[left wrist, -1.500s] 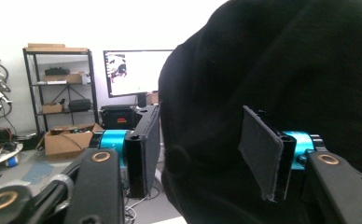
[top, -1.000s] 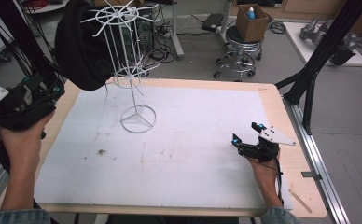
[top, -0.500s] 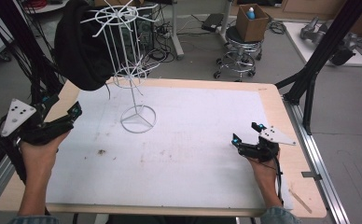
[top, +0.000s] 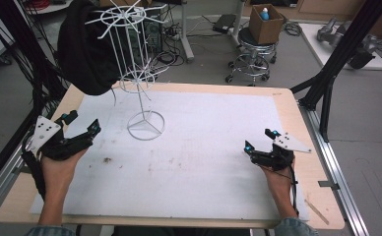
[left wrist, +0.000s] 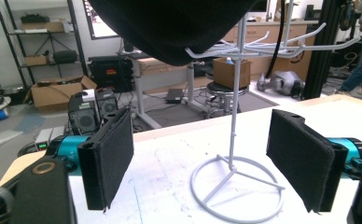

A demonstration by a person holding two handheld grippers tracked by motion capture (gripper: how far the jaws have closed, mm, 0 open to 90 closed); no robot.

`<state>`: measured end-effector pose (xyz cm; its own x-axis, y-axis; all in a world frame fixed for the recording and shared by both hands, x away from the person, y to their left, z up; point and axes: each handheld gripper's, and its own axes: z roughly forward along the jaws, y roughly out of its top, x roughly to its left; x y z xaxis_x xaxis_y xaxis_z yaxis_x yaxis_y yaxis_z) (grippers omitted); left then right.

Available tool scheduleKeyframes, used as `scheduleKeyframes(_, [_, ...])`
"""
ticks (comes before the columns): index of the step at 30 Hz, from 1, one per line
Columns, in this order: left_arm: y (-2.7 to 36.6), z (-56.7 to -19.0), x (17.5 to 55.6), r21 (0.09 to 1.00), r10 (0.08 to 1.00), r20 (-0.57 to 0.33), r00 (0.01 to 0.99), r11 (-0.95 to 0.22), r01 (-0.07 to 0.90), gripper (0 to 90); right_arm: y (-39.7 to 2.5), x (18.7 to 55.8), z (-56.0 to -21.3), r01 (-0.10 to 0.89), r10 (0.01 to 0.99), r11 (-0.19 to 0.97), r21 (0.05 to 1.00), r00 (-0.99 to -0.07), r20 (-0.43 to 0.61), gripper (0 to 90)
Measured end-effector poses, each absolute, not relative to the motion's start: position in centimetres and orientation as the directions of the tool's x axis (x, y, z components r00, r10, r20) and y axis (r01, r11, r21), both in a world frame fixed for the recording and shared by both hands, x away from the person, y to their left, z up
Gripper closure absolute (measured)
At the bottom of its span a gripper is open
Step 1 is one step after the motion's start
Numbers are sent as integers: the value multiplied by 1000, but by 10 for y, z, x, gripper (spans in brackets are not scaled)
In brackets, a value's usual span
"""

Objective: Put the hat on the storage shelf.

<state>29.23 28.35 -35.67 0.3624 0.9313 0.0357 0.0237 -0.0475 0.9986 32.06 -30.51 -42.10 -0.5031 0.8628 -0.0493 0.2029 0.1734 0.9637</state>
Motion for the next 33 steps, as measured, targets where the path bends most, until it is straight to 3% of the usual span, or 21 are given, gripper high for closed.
scheduleKeyframes(33, [275, -408, 302, 990, 923, 3, 385, -57, 129, 233, -305, 322, -422, 200, 861, 185, 962, -505, -60, 110])
